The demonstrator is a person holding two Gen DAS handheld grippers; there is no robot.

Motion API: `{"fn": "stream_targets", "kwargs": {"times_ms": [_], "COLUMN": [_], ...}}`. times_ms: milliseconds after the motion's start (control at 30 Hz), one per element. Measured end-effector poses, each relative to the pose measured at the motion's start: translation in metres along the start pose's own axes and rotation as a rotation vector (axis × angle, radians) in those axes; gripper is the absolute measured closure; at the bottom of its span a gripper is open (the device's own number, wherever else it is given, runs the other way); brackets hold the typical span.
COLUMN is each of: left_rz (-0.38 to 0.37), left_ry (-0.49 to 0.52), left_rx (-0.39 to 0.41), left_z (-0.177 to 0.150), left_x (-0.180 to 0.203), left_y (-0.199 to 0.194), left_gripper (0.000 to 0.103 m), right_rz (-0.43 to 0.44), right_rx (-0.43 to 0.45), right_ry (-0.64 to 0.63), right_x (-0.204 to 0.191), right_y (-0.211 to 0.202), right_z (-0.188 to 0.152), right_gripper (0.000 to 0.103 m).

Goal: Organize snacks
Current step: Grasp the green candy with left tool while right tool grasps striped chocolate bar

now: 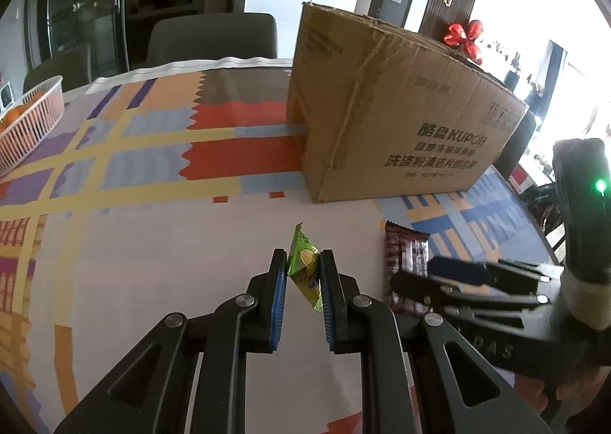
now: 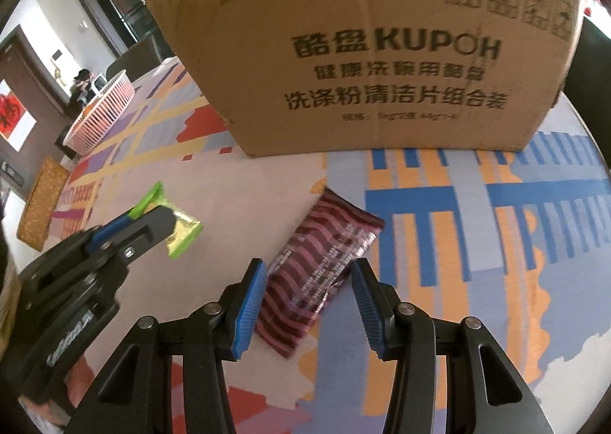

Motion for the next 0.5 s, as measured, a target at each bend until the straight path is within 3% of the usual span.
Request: {"fn": "stream_targets", "kwargs": {"times_ms": [133, 400, 500], "left_rz": [0.018, 0.036, 0.039], "left_ry": [-0.018, -0.042, -0.044], "left_rx": [-0.012, -0.026, -0.028], "left_z": [-0.003, -0.011, -0.012], "left_x": [-0.007, -0.014, -0.014], "left_y": [0.001, -0.001, -0.002], "left_gripper": [0.085, 0.085, 0.085], "right_rz": [-0.008, -0.150, -0.153], "right_rx": [0.013, 0.043, 0.059], "right_ry": [-0.013, -0.188, -0.204], "right_x": [-0.008, -0.037, -0.042], "right_y": [0.008, 0.029, 0.031], "right_z": [0.006, 0.013, 0.015], "right_gripper": [0.052, 0.053, 0.057]}}
Point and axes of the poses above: each gripper's, at about its wrist camera, not at the fingertips, and y roughly the way its jaws point, x to its right, z to its top, the point moved 8 cm from there along y, roughly the way its jaws point, and after that the axes turned 5 degrees about x, right-handed, at the moved point
